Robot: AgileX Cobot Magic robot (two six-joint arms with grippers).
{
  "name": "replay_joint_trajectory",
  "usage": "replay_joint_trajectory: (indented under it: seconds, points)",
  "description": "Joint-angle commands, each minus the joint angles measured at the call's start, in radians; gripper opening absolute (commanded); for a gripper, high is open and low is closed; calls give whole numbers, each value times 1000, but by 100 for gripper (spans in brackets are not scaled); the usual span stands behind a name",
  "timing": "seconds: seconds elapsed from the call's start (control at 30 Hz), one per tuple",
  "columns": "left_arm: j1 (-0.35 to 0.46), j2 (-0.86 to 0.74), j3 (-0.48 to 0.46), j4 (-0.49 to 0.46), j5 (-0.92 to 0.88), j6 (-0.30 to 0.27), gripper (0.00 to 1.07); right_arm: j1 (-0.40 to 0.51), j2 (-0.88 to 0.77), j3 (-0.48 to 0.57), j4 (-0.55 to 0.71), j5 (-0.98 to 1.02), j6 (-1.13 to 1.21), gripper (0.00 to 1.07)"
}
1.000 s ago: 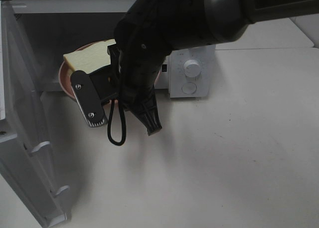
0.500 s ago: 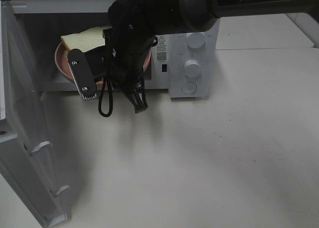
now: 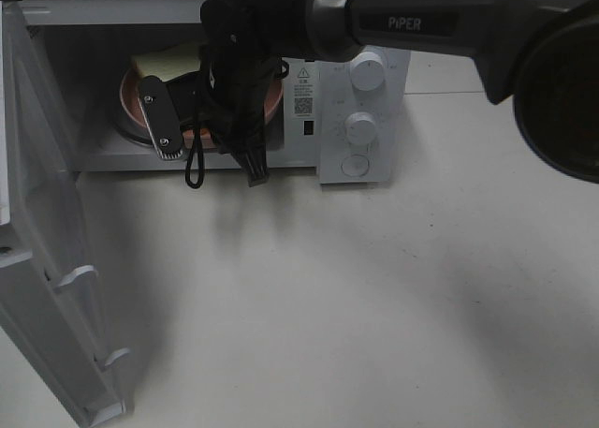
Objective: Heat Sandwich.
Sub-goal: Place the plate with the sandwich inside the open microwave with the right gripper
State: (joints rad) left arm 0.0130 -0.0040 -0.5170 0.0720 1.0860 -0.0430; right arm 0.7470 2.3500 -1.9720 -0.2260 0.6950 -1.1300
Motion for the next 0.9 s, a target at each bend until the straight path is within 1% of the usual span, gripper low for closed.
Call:
replay_joint_trajectory:
  seconds: [0.03, 0.07, 0.23, 0.7, 0.9]
  points:
    - [1, -17, 3, 4, -18, -1, 74, -13, 33, -78, 16, -11, -21, 0]
    - [1, -17, 3, 4, -18, -1, 74, -20, 52, -112, 36, -9, -41, 0]
    - [1, -17, 3, 4, -18, -1, 74, -38, 79, -152, 64, -29, -97, 0]
    - [1, -17, 3, 4, -18, -1, 74, -70, 93, -152, 71, -119, -144, 0]
    - [1, -17, 3, 4, -18, -1, 74, -72, 108, -152, 83, -122, -144, 0]
